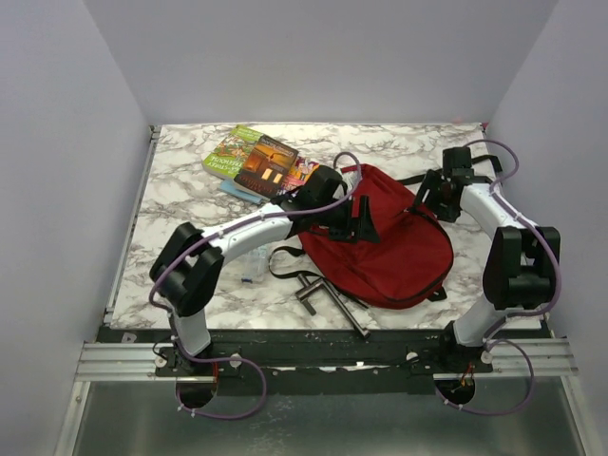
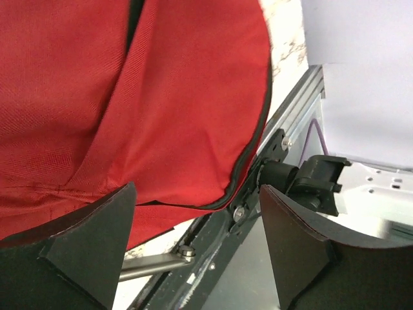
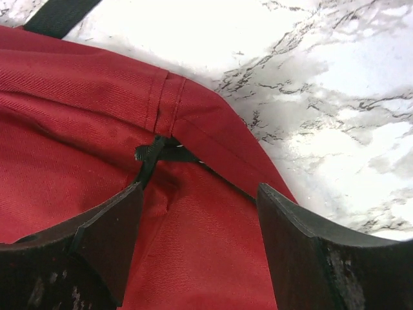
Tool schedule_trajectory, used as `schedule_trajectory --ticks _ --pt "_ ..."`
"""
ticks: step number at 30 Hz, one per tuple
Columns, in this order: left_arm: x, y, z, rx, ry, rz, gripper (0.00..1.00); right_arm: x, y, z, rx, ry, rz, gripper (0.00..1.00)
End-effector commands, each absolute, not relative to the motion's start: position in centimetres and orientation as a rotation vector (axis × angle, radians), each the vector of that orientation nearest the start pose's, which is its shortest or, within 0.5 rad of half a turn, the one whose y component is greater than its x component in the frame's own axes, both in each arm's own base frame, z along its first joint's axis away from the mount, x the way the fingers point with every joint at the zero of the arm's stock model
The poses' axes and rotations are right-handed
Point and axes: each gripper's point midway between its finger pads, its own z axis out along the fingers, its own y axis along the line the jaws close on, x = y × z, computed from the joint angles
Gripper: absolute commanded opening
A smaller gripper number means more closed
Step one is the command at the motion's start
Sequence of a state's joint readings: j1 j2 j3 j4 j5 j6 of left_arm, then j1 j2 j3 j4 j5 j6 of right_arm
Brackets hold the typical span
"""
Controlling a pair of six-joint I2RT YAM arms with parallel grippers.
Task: Pack the student bag
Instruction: Adjust the student bag at the center of the board.
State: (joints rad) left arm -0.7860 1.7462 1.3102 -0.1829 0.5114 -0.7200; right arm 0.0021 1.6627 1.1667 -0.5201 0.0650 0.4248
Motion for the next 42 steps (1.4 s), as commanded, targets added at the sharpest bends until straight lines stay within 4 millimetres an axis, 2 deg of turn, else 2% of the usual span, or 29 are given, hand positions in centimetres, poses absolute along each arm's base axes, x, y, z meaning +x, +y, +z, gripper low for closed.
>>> schedule_trajectory --ticks 1,3,5,8,12,14,15,18,21,23,25,27,29,32,35,38,40,42 --pt "24.4 -42.4 12.5 0.302 2.663 -1.399 0.78 38.7 0.5 6.2 0.747 2.502 0.22 0.75" --pt "25.2 -43.3 11.7 0.27 2.683 -1.406 0.77 37.9 -0.5 4.8 0.88 2.489 0.346 0.74" --pt "27.0 -44.0 10.8 0.237 2.667 -1.344 0.77 36.6 -1.3 3.6 0.989 2.478 0.435 0.7" --pt "30.1 -44.8 9.3 0.157 2.671 -1.303 0.77 35.0 -1.9 2.5 1.038 2.475 0.411 0.7" --pt "33.4 -47.1 7.5 0.123 2.684 -1.361 0.77 33.5 -2.0 2.3 1.061 2.454 0.385 0.7" --pt "34.5 -49.0 8.2 0.167 2.642 -1.457 0.77 32.9 -1.1 2.2 1.056 2.453 0.437 0.7" --pt "35.1 -50.1 9.2 0.18 2.609 -1.503 0.77 32.5 -0.8 2.0 1.057 2.458 0.46 0.7" --pt "37.1 -51.8 10.4 0.18 2.577 -1.529 0.77 31.0 0.6 1.6 1.072 2.468 0.537 0.69" --pt "39.1 -52.0 11.6 0.12 2.553 -1.613 0.77 29.3 2.5 1.7 1.05 2.476 0.664 0.68" --pt "40.3 -51.9 13.2 0.1 2.51 -1.7 0.77 28.4 3.5 2.1 1.011 2.477 0.735 0.68" --pt "41.3 -51.2 15.2 0.133 2.457 -1.746 0.77 28.2 3.9 3.1 0.949 2.464 0.763 0.7" --pt "41.5 -50.2 17.1 0.176 2.423 -1.747 0.78 28.5 4.6 4.7 0.861 2.444 0.829 0.7" --pt "41.2 -48.8 19.2 0.218 2.393 -1.742 0.78 28.6 4.7 5.8 0.814 2.451 0.823 0.7" --pt "39.9 -46.8 21.8 0.298 2.378 -1.698 0.79 29.4 3.4 7.3 0.782 2.441 0.711 0.7" --pt "38.2 -44.9 23.1 0.362 2.408 -1.6 0.79 30.7 0.9 9.0 0.753 2.432 0.522 0.69" --pt "36.1 -42.8 23.1 0.4 2.451 -1.5 0.78 32.4 -0.7 11.3 0.684 2.403 0.36 0.69" --pt "34.8 -41.3 22.7 0.415 2.469 -1.426 0.78 33.7 -0.4 12.3 0.635 2.395 0.304 0.69" --pt "33.3 -40.1 21.8 0.422 2.502 -1.362 0.78 34.9 0.2 12.3 0.594 2.408 0.244 0.69"
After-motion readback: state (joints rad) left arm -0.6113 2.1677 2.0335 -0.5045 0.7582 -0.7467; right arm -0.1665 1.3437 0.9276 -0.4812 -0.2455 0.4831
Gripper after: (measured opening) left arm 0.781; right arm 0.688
